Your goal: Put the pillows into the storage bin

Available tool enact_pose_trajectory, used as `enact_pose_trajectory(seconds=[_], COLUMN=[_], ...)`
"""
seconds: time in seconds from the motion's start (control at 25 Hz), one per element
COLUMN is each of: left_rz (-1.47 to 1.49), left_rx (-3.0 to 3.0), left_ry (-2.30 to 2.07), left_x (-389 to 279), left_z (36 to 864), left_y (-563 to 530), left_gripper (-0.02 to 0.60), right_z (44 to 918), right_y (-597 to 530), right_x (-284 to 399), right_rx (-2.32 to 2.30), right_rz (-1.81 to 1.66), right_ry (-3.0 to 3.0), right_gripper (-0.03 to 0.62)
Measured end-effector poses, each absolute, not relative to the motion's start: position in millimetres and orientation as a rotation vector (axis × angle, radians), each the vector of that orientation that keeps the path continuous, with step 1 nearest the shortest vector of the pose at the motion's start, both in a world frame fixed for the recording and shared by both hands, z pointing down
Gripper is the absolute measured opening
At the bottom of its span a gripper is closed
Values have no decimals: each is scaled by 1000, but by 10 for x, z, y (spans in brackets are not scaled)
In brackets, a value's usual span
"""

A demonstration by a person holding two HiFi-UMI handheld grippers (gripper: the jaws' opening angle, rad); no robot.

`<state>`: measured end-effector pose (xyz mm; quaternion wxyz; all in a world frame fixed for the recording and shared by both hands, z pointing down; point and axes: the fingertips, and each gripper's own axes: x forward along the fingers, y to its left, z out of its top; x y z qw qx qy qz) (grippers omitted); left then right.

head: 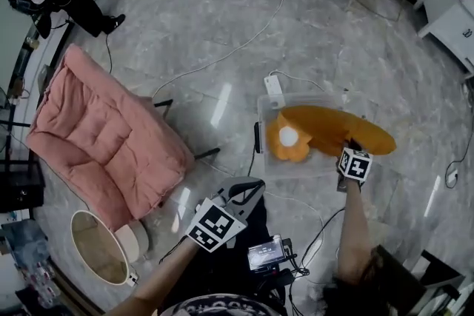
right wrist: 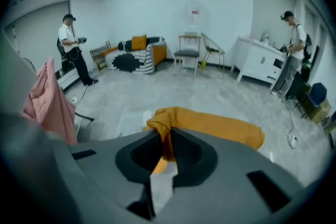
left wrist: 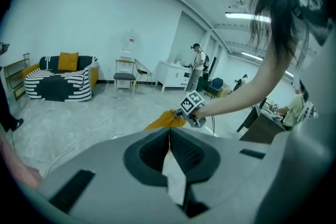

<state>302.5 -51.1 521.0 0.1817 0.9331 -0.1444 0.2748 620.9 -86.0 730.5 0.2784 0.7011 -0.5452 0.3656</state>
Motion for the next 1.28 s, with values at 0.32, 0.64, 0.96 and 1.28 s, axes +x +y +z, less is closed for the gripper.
enact_pose_trajectory(seconds=[0.32, 0.64, 0.96, 1.28], left_rz=[839, 772, 727, 644], left_rx=[2551, 2545, 2485, 2370], left_ry=[-518, -605, -737, -1011], left_x=[2641, 2580, 2168, 1363], left_z=[5482, 5337, 5259, 5151], left_y=[-472, -350, -32, 272], left_gripper=[12, 12, 12, 12], right_z=[8301, 8292, 7648, 6626], right_y=[-128, 231, 217, -245], right_x=[5306, 4949, 4656, 3624], right_rx=[1670, 1493, 1548, 1388], right_rz=[1336, 1437, 1269, 1090], right_ry=[-1399, -1457, -1650, -2036], right_gripper=[45, 333, 279, 239])
